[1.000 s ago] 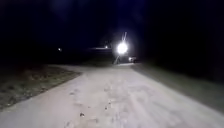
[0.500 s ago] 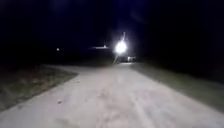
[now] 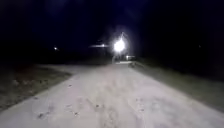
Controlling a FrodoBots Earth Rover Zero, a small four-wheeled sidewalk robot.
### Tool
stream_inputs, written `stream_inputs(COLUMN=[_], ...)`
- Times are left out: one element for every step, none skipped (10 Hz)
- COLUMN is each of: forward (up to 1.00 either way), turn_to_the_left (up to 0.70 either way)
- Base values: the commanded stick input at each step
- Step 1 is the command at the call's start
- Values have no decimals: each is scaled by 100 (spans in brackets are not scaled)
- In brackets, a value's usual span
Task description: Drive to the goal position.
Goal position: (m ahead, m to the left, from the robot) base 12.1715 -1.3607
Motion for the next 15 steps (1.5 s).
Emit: stream_inputs(forward=[100,100,100,100,100,100,100,100,100,100,100,100,100,100,100], turn_to_the_left=[30,15,3,0,0,2,2,2,2,2,2,2,2,2,-7])
